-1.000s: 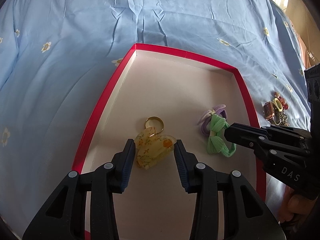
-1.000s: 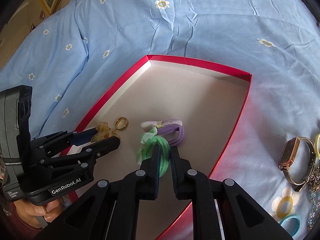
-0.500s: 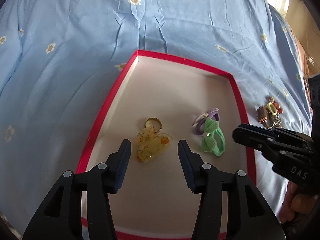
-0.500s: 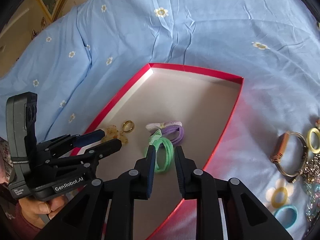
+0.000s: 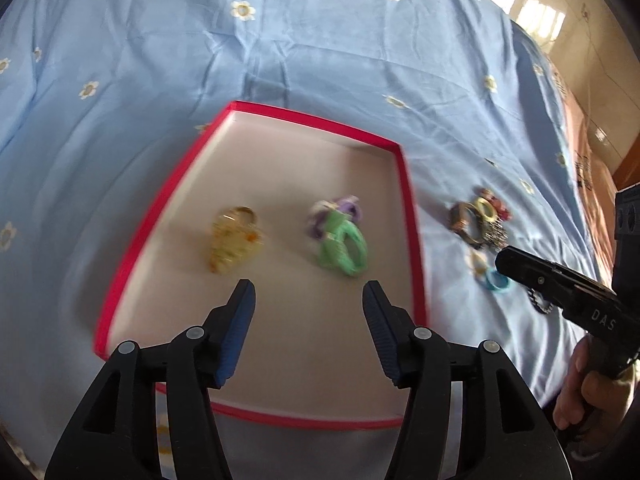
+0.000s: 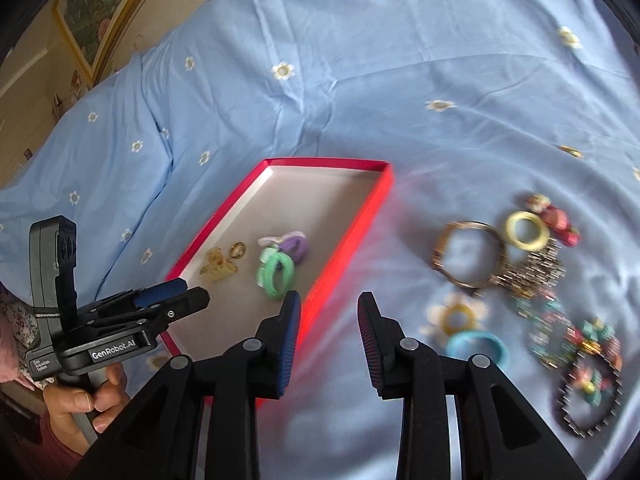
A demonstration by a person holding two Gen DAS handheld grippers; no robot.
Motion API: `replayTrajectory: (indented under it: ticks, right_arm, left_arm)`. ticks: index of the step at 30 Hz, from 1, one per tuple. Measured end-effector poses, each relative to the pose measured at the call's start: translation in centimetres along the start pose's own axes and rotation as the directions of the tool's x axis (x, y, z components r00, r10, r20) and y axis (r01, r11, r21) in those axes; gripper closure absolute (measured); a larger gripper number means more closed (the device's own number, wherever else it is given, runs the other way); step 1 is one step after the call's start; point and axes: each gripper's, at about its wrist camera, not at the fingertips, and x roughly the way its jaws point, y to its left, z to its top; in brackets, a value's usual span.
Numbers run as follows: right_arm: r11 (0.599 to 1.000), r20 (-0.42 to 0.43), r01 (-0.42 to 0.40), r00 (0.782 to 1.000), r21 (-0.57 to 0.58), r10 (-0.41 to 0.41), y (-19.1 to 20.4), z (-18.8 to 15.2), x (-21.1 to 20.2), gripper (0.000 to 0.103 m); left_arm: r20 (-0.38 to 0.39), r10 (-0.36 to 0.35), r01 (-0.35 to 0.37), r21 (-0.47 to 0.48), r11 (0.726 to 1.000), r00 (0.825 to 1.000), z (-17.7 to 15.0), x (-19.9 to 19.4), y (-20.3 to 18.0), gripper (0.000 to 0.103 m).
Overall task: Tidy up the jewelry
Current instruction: 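Carry the clip and green tie into the red box while both tools release them, then move both tools to the pile, toward the gold watch and black bead bracelet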
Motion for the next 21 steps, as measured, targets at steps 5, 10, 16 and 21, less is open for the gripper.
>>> replayTrajectory:
  ticks: [5,10,16,21]
  right_arm:
    - [0.999,0.024,0.042,0.999,0.035,-0.042,-2.3,-1.1,-2.6,0.071]
    - [0.994,0.036,0.078,0.996,0.073,-0.081,-4.3,-2.3,-4.7,0.071]
    - [0.987,0.045,0.113,0.992,0.117,-0.119,-6.7,-3.7,-6.5,0.071]
    - [0.977,0.047,0.14,0.988,0.159,-0.149,-8.7,-4.9,-7.9,0.071]
  left_arm:
    - [-0.013,-0.033,0.034,0.037,0.999,0.999,-0.5,0.1,-2.5,0.048]
    - [-0.02,-0.053,0.054,0.064,0.996,0.998,-0.7,0.1,-4.4,0.048]
    - [-0.03,-0.072,0.074,0.081,0.994,0.997,-0.8,0.3,-5.9,0.048]
    - [-0.046,-0.085,0.089,0.095,0.991,0.995,-1.0,0.8,-7.2,0.048]
